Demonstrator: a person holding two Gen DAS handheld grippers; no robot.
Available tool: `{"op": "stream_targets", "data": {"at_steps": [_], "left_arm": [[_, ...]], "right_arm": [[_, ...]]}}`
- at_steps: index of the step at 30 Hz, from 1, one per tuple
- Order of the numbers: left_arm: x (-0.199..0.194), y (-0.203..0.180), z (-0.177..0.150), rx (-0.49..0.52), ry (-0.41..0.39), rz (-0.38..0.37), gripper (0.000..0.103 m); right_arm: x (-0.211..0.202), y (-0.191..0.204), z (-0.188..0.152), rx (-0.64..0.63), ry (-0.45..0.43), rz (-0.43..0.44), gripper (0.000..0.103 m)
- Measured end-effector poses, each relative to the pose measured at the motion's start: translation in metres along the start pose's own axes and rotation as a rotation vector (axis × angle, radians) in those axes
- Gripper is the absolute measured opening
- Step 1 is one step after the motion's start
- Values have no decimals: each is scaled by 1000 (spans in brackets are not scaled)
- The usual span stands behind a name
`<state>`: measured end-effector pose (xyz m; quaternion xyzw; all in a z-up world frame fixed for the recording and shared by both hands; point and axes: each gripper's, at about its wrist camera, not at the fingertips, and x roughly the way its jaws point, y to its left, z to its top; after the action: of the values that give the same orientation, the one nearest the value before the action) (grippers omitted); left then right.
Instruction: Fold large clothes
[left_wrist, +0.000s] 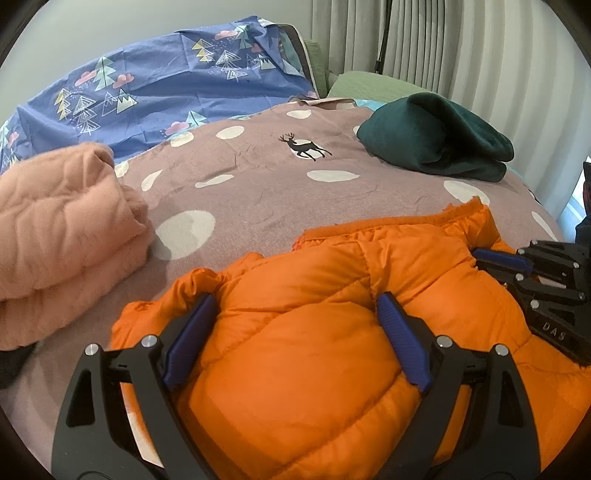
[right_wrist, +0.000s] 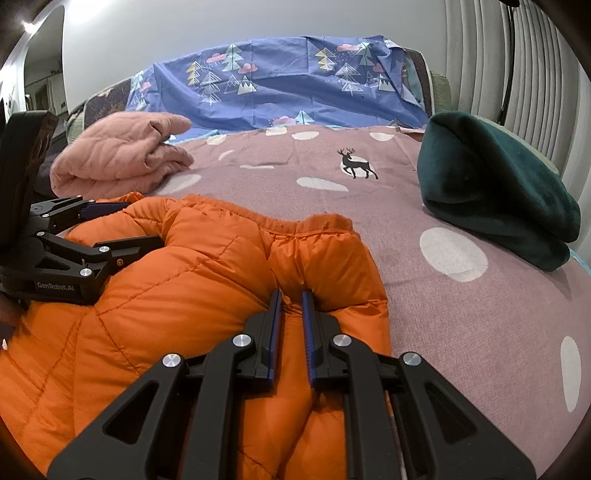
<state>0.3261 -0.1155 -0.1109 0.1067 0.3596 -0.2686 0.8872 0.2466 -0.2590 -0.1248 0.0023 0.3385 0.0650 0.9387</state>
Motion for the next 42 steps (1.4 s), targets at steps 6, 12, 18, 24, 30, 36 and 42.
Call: {"op": "stream_targets", "data": {"at_steps": [6,12,18,24,30,36,42], "left_arm": [[-75,-18,-4,19,-93,-78,90],[-118,-59,-33,138,-97,-137,91],[-73,-98,-65,277,-29,-73,93],[-64,-100,-67,264,-13,-56,94],[-114,-96,-71,189,-55,-83,93],[-146,-113,-88,256,-62,-196,96],[-110,-131,-120,343,-7,-92,97]], "right_arm": [[-79,-2,5,17,-88,42,38],[-127,37,-38,-51,-93,197,38],[-71,42,-84,27,3,84,37],[-68,40,-76,39,17,90,37],[-104,30,-80,99,-1,142,43],[-94,34,-89,132,15,130,45],[-104,42,-96,97,15,71,46]]}}
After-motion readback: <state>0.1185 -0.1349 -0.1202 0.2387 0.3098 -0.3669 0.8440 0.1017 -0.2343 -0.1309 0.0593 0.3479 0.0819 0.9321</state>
